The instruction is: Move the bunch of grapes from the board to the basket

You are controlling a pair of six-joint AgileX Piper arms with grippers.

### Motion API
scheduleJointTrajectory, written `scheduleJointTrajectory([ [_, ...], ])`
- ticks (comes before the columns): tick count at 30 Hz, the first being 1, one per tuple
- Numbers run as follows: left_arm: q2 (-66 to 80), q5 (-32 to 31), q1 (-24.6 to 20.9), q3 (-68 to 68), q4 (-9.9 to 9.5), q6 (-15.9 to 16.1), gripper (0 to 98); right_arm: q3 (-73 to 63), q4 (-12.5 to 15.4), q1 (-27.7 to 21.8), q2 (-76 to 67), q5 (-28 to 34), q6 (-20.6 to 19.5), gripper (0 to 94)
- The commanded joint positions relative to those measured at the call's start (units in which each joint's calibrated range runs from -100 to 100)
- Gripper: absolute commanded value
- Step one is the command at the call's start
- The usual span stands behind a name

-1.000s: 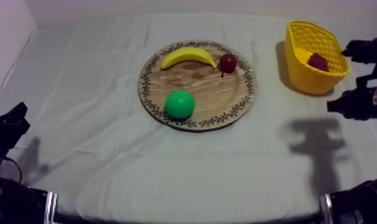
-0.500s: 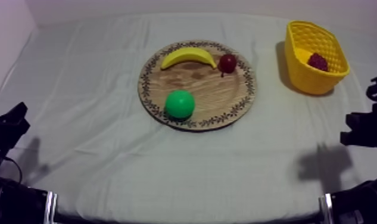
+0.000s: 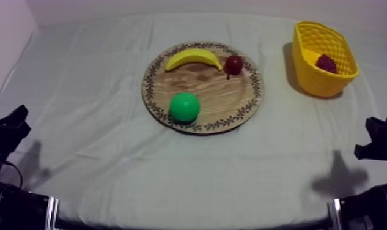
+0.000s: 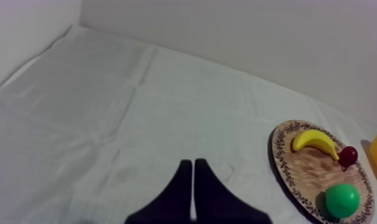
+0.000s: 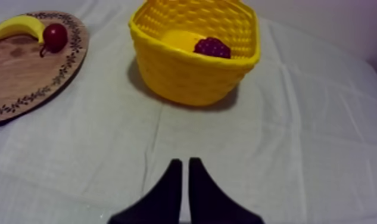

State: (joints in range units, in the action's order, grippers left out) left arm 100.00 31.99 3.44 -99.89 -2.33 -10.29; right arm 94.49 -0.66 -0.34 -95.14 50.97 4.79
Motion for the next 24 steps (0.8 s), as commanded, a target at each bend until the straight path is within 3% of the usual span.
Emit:
scheduleJointTrajectory([
  [1,0.00,0.03,-0.01,0.00,0.01,-0.01,0.1,0.25,-0.24,0.11,-0.32,-0.09,-0.93,0.7],
  [10,0.00,0.03,-0.01,0.00,0.01,-0.01,0.1,1.98,-0.84,0.46,-0.61,-2.80,-3.92,0.4],
  [19,0.00,0.03,-0.01,0.00,0.01,-0.04,0.1,2.93,-0.21,0.49,-0.62,-4.88,-4.31,0.9],
  [24,0.00,0.03,-0.01,0.00,0.01,-0.04,0.1,4.56,1.09,0.77,-0.62,-9.51,-9.28,1.8],
])
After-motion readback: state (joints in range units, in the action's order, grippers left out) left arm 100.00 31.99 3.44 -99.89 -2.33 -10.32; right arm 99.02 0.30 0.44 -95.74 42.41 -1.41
